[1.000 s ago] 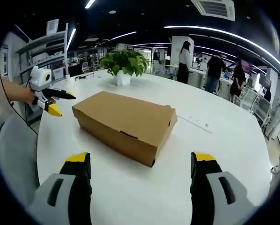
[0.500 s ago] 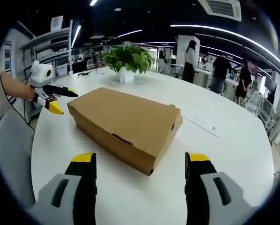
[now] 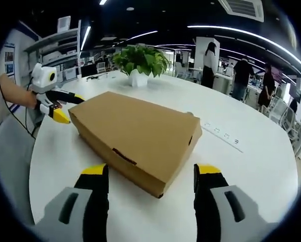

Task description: Operate the shoe box by opening the lid, removing the specified soft item, and placing it in the target area until the item is outside and the box remains undamaged.

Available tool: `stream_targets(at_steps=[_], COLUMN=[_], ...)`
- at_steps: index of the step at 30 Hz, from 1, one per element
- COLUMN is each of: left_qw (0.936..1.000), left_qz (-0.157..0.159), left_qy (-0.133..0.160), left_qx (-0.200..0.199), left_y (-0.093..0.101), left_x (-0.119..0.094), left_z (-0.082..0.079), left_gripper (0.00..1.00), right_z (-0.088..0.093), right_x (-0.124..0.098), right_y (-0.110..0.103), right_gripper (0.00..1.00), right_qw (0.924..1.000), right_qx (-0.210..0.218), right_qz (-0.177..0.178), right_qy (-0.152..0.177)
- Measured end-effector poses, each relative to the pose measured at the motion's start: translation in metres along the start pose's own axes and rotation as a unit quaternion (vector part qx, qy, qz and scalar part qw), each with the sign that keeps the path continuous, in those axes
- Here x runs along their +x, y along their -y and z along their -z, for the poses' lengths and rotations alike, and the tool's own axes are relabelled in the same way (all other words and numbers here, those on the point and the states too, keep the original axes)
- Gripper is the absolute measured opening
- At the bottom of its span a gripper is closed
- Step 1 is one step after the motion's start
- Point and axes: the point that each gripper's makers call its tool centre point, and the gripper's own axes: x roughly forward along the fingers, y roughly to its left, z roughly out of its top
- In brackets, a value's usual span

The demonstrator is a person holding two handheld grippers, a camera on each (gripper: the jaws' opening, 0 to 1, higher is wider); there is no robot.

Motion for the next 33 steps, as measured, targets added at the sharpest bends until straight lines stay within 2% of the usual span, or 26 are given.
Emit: stream_targets(at_steps=[9,18,33], left_qw=[1.0,0.9999,0.9998], left_qz=[-0.004,-0.013,-0.009], left_qy=[0.001,0.001,-0.005], left_qx=[-0.003,0.004,0.015], left_y=[0.0,0.001,-0.002], left_x=[0.006,0.013,0.008], left_z=[-0.001,-0.002,0.0], left_gripper=[0.72,0.72,0.69], right_z=[-0.001,0.0,0.001], right_x=[0.008,0.011,0.009], right_y=[-0.001,-0.004,-0.012], right_gripper=[0.52,0.52,0.5], right_qw=[1.0,1.0,0.9996], right_qx=[-0.006,0.001,0.028], right_qz=[-0.003,-0.005,0.0], right_qy=[0.001,-0.005,-0.011])
